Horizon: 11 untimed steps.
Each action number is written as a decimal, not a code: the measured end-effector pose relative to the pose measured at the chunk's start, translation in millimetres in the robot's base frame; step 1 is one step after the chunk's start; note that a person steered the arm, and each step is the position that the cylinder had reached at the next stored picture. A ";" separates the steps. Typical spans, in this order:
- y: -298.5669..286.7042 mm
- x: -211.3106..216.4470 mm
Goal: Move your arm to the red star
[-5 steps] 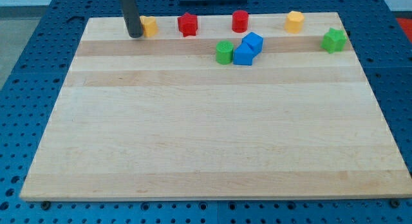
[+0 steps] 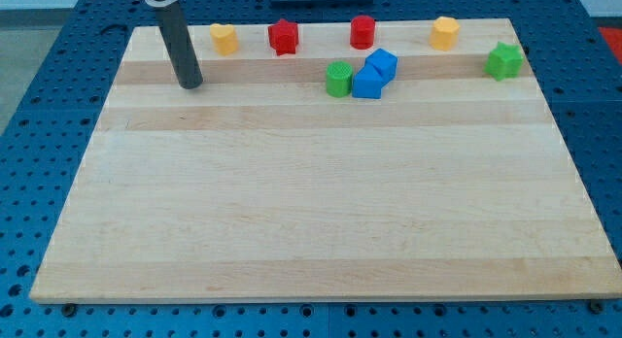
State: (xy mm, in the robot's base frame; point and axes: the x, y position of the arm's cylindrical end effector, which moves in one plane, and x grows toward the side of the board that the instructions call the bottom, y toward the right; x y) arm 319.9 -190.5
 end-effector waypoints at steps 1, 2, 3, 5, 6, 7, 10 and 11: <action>-10.6 6.8; -22.8 15.5; -37.2 23.0; -65.9 25.1; -74.7 26.2; -76.3 26.2; 52.5 6.0; 80.6 -17.4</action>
